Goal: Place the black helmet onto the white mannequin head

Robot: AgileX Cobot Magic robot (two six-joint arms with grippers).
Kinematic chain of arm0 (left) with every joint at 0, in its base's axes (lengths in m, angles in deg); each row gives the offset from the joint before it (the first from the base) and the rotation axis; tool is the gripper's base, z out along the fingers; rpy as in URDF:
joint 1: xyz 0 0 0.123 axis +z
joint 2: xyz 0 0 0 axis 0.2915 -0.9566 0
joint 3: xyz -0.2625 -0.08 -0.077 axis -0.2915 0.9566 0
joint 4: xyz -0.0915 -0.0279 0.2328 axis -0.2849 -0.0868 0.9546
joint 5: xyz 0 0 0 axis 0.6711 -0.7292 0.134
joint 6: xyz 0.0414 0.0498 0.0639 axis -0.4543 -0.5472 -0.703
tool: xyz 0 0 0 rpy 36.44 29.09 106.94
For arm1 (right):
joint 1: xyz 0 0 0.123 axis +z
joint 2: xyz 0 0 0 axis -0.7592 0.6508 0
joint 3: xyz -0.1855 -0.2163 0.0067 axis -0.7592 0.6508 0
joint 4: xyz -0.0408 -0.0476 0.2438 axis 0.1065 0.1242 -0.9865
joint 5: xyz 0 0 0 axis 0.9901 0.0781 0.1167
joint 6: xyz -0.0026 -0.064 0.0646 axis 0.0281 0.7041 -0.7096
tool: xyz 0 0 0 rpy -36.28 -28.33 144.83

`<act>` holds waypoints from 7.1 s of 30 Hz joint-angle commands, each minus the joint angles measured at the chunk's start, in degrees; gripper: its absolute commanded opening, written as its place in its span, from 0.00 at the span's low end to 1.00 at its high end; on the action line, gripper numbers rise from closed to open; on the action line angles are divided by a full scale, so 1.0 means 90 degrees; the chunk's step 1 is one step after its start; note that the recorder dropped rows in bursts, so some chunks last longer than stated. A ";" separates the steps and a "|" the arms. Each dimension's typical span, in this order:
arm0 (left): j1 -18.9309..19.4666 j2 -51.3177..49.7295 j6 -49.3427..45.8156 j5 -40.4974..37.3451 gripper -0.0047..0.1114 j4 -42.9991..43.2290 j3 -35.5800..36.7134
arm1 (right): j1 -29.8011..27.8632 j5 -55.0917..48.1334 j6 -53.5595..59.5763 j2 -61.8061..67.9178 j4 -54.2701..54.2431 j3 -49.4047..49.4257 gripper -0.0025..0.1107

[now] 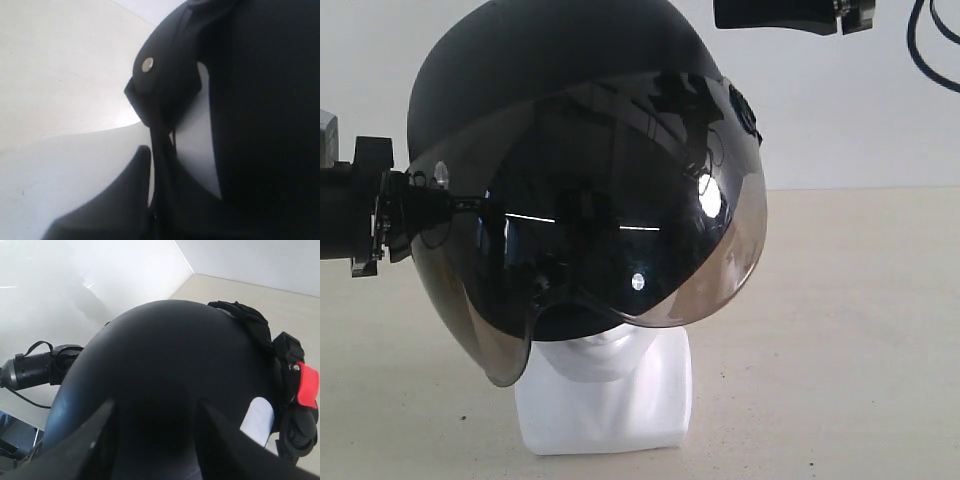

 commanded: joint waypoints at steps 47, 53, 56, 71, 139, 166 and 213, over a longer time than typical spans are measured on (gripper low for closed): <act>0.0333 0.0724 0.1563 -0.0396 0.08 0.2237 -0.0648 | -0.0022 0.0246 -0.1263 -0.0088 0.2138 0.0014 0.43; 0.0590 0.1762 0.1990 0.0220 0.08 0.2860 -0.0648 | -0.0022 0.0802 -0.2204 -0.0088 0.3172 0.0014 0.27; 0.0590 0.2130 0.2176 0.0183 0.08 0.3105 -0.0648 | -0.0022 0.0624 -0.2247 -0.0112 0.3185 0.0017 0.13; 0.0408 0.5337 0.2773 0.0912 0.08 0.3591 -0.0648 | 0.1304 0.3530 -0.3265 -0.3578 0.4783 0.2868 0.02; -0.1218 0.2791 0.2656 -0.0278 0.08 0.3740 -0.1238 | 0.3790 0.3089 -0.4286 -0.1927 0.4541 0.2366 0.02; -0.1179 0.3614 0.2555 0.0079 0.08 0.3414 -0.0749 | 0.3790 0.3283 -0.5377 -0.3249 0.5651 0.2429 0.02; -0.0830 0.1617 0.3146 0.0748 0.08 0.4286 -0.2430 | 0.3790 0.2922 -0.7889 -0.2827 0.8626 0.2343 0.02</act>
